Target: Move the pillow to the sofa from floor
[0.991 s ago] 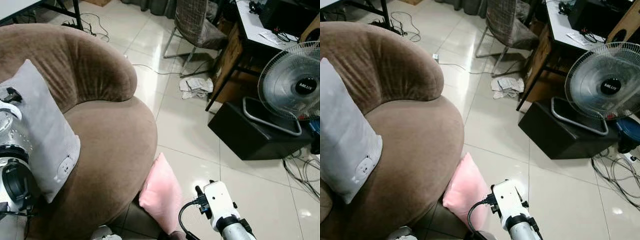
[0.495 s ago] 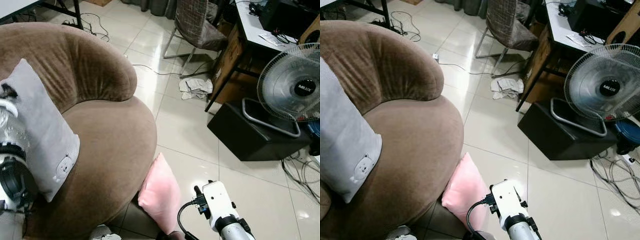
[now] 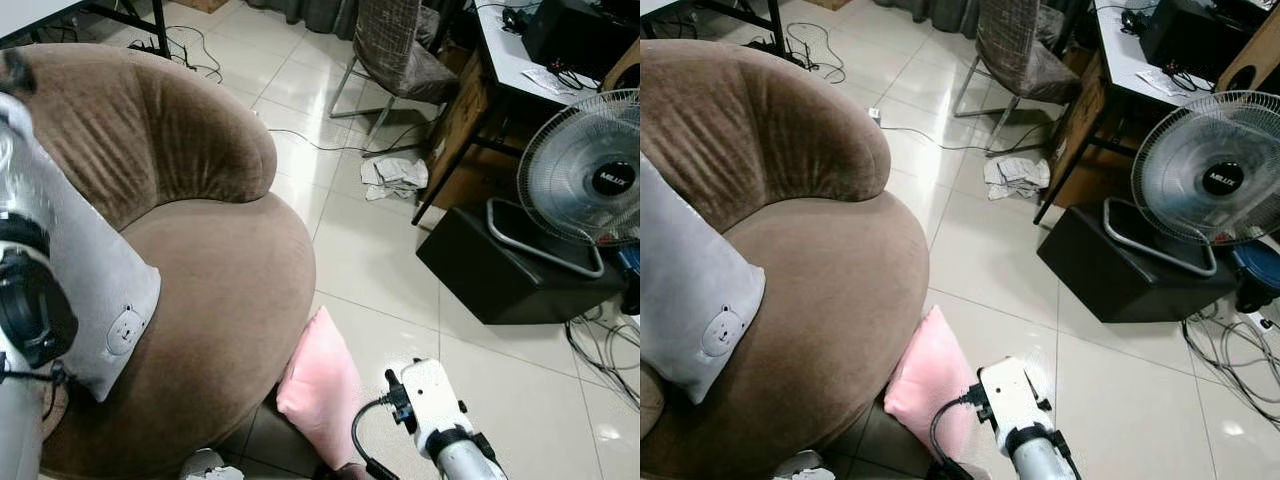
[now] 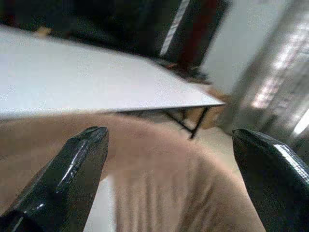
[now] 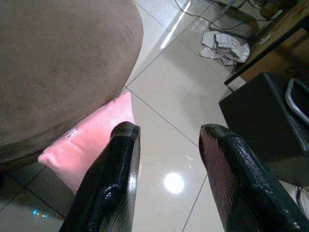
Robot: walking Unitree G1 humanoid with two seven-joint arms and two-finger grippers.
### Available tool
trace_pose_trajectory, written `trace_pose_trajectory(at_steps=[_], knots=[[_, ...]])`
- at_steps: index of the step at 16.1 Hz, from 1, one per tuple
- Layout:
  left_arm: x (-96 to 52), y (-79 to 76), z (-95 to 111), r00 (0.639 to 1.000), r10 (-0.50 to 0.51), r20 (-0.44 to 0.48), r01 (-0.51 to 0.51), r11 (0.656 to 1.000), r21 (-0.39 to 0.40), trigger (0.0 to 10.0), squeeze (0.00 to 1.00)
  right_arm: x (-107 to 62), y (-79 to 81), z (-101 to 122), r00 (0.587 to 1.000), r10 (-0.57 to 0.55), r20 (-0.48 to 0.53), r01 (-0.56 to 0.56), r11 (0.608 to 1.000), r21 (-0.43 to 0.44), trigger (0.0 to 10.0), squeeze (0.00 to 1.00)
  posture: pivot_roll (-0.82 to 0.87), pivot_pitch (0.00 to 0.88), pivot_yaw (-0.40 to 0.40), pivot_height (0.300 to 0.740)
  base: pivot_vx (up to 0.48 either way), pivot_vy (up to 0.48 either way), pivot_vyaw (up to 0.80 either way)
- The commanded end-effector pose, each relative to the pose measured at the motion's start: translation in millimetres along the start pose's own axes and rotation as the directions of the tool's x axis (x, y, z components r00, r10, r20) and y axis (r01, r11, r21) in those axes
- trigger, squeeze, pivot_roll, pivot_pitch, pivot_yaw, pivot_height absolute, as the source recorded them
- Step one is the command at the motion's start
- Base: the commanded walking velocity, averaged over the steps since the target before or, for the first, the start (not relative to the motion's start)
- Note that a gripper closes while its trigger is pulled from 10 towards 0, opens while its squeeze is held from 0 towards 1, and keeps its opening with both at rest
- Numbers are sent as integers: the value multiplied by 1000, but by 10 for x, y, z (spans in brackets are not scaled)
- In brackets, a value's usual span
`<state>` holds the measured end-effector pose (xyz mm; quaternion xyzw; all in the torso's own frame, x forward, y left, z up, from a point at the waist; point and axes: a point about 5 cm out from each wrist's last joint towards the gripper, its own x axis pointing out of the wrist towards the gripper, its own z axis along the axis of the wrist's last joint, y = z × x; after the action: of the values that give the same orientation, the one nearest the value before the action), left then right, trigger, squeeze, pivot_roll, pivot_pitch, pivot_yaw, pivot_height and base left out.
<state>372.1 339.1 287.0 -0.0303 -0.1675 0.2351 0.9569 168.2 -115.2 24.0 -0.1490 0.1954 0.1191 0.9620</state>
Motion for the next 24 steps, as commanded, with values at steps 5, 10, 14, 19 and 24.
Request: trace_pose_trajectory(at_steps=[5, 10, 14, 19, 24], knots=[[-296, -520, -570, 906, -394, -156, 409, 910, 75, 10000, 0, 100, 11, 9, 993, -93, 76, 89, 994, 56, 10000, 0, 0, 60, -98, 740, 0, 0, 0], [-815, -638, -1180, 779, -560, -282, 574, 818, -38, 10000, 0, 384, -432, 208, 948, -240, 210, 202, 961, 187, 10000, 0, 47, 23, -44, 740, 0, 0, 0], [-1972, -682, -1943, 640, -613, -463, 569, 783, -251, 10000, 0, 517, -896, 342, 918, -298, 262, 247, 946, 212, 10000, 0, 37, 2, -20, 740, 0, 0, 0], [-2713, -685, -2231, 394, -672, -628, 690, 667, -282, 10000, 0, 499, -814, 236, 925, -281, 255, 228, 949, 218, 10000, 8, -16, 0, 35, 740, 0, 0, 0], [-2772, -489, -2216, 423, -689, -588, 694, 664, -279, 10000, 0, 341, -697, 122, 914, -295, 277, 228, 941, 250, 10000, 0, -39, 0, 54, 740, 0, 0, 0]])
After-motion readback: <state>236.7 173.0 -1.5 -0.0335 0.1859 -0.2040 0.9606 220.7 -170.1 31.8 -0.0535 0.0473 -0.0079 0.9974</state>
